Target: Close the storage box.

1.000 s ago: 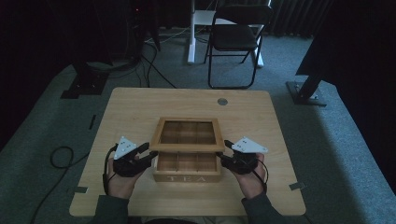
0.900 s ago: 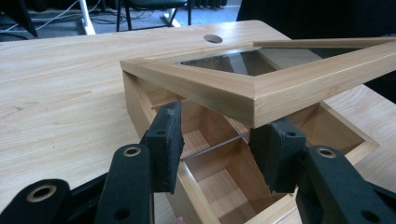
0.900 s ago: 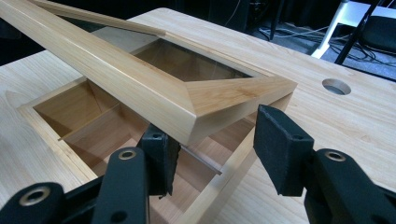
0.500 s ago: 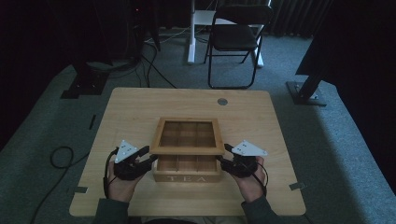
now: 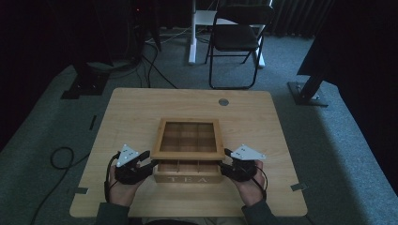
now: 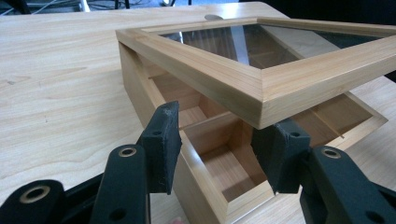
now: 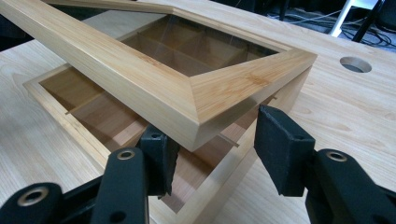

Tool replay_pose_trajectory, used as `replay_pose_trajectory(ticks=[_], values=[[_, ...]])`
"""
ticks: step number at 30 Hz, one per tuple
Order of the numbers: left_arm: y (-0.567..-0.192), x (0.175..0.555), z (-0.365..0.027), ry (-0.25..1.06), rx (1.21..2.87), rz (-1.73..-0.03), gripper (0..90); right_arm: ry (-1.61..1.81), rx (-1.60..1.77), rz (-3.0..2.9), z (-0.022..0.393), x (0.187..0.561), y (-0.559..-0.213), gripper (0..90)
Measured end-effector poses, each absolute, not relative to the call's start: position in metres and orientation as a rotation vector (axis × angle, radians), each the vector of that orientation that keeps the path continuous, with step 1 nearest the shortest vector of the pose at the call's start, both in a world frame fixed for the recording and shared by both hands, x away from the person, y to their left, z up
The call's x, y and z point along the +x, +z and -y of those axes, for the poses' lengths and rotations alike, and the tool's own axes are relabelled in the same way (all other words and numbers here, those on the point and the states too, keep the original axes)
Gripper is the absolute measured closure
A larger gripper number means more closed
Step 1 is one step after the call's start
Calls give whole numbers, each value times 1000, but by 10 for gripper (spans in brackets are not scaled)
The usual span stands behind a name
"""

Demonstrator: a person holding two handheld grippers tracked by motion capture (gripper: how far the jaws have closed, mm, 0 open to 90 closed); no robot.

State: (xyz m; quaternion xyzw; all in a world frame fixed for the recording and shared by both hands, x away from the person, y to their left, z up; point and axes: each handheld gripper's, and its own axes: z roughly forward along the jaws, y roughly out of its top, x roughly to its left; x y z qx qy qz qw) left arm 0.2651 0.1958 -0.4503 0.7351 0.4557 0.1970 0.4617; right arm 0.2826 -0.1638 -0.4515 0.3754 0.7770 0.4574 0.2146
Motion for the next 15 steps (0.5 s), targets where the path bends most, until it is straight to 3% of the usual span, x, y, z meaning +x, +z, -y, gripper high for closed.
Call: replay_pose_trajectory(ticks=[15], values=[[-461, 261, -194, 473, 1824, -1131, 497, 1244, 1045, -2175, 163, 279, -461, 494]])
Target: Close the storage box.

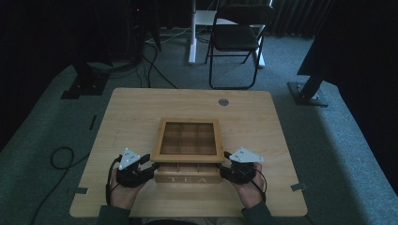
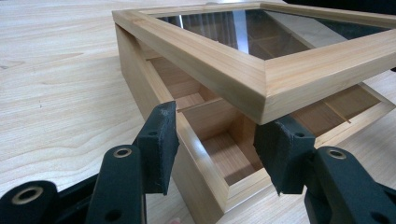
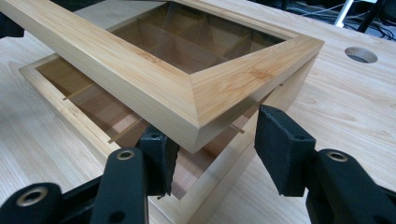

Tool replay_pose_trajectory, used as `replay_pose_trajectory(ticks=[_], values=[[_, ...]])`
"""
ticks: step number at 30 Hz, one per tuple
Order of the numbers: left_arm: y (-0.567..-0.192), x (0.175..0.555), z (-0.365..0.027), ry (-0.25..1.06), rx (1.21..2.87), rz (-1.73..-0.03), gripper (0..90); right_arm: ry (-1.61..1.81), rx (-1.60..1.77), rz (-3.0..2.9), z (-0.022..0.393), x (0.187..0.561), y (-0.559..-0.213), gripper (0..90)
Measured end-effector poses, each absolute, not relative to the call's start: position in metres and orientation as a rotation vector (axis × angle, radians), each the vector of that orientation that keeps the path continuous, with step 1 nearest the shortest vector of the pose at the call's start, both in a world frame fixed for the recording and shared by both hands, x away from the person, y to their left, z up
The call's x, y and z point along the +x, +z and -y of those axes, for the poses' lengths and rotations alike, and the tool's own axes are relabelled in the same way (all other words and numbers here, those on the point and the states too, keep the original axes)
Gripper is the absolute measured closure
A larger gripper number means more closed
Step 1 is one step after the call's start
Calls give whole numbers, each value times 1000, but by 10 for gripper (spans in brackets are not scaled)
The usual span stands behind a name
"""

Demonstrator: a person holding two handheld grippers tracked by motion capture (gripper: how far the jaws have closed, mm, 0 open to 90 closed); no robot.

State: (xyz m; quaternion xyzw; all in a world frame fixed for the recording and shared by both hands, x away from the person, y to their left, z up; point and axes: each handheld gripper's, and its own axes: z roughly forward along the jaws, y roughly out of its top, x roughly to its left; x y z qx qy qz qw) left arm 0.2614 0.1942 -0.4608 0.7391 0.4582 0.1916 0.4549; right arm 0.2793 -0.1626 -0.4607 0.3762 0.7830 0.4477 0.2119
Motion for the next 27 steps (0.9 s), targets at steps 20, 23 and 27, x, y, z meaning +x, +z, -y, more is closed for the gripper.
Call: replay_pose_trajectory(ticks=[20, 23, 27], values=[[-469, 256, -195, 487, 1836, -1141, 489, 1228, 1049, -2196, 162, 276, -472, 490], [-471, 255, -195, 488, 1837, -1144, 488, 1229, 1055, -2198, 162, 275, -473, 488], [-473, 254, -194, 485, 1844, -1147, 488, 1226, 1058, -2205, 163, 274, -475, 482]])
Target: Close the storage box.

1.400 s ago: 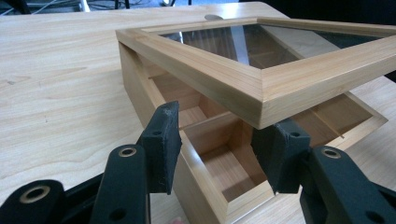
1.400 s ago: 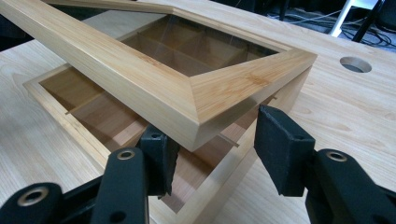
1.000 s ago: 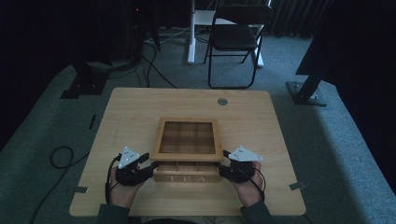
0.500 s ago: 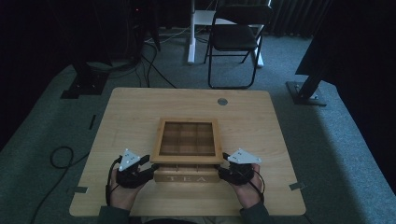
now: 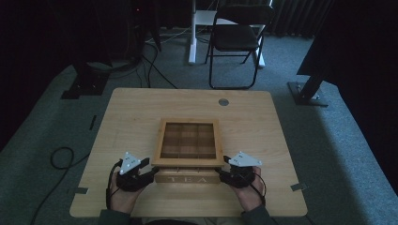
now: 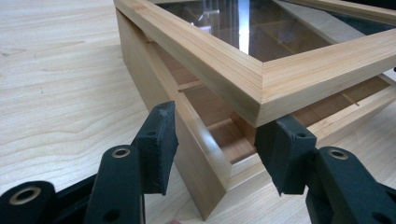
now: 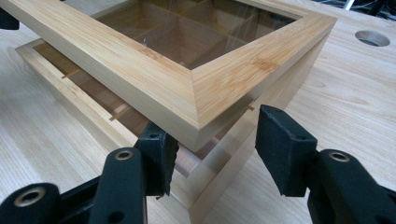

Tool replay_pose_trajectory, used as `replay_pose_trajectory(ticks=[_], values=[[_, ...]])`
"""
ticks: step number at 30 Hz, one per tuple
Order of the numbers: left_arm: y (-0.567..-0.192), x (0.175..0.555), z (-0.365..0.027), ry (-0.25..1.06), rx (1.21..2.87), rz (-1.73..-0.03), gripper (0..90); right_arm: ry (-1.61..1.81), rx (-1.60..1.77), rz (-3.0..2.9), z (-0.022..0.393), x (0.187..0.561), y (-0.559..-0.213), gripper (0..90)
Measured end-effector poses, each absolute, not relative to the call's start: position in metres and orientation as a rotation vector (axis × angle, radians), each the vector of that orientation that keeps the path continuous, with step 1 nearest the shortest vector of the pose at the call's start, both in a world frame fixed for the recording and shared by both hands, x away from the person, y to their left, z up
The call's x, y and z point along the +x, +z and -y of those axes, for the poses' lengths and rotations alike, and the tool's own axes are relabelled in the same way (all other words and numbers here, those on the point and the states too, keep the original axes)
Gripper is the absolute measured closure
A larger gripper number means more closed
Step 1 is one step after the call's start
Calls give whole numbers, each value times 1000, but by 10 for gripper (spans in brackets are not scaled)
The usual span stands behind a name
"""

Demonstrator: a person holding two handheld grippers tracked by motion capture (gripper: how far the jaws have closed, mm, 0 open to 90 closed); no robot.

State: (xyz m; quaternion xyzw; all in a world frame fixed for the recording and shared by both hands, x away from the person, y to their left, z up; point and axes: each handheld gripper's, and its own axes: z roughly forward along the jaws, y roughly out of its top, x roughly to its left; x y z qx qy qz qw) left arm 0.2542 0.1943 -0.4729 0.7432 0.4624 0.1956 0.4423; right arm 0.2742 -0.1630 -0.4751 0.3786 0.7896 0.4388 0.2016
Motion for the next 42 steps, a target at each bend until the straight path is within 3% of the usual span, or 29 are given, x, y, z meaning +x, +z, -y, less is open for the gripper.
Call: replay_pose_trajectory(ticks=[42], values=[[-496, 237, -191, 433, 1894, -1177, 478, 1165, 1112, -2303, 170, 258, -494, 456]])
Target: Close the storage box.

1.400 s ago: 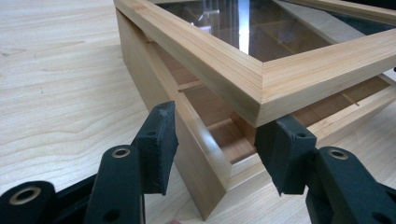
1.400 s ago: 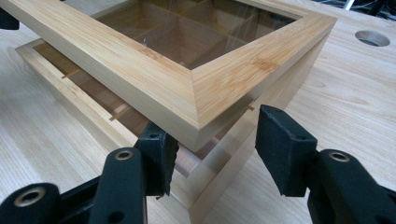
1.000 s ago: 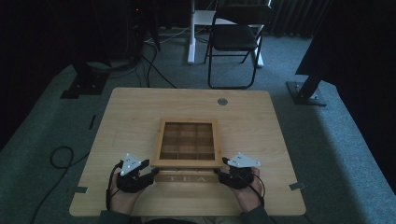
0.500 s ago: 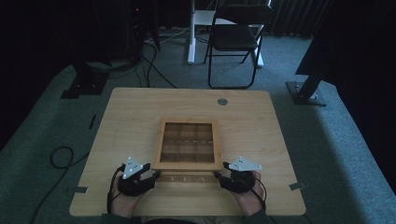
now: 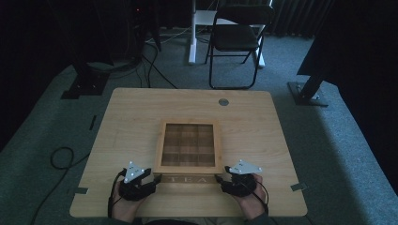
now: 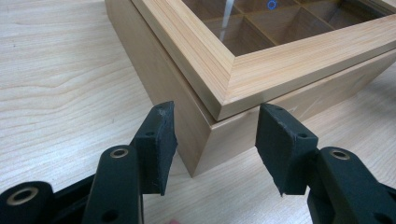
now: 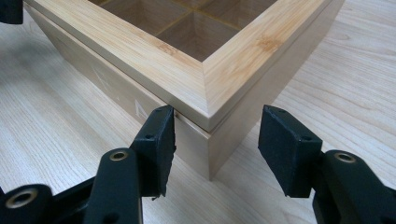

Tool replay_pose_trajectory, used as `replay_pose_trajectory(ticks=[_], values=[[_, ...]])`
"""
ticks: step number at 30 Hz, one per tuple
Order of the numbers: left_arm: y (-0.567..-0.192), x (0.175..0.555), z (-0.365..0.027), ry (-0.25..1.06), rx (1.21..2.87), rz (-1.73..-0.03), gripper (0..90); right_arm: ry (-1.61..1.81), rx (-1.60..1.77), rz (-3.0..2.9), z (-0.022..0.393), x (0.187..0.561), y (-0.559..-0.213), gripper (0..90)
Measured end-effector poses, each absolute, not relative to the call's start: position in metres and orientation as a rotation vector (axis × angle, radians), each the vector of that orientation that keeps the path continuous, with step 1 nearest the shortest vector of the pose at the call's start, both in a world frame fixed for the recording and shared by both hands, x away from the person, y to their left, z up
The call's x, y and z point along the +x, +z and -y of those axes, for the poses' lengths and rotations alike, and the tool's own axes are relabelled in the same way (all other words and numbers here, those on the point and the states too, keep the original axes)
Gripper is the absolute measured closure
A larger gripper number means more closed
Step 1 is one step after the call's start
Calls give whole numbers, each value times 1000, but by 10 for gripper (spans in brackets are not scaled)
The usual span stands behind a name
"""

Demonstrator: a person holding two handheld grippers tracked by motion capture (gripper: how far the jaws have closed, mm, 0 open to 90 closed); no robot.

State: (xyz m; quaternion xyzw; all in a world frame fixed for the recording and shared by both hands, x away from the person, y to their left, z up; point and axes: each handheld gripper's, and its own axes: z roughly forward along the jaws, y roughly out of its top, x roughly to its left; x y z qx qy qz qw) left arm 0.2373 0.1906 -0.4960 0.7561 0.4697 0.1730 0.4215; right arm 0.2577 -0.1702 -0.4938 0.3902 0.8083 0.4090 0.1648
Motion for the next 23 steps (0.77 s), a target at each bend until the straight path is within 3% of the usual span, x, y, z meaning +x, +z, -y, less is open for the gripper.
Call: replay_pose_trajectory(ticks=[12, 23], values=[[-483, 233, -201, 461, 1828, -1175, 470, 1246, 1131, -2216, 186, 252, -481, 443], [-470, 235, -210, 501, 1771, -1184, 470, 1209, 1207, -2120, 211, 287, -473, 439]])
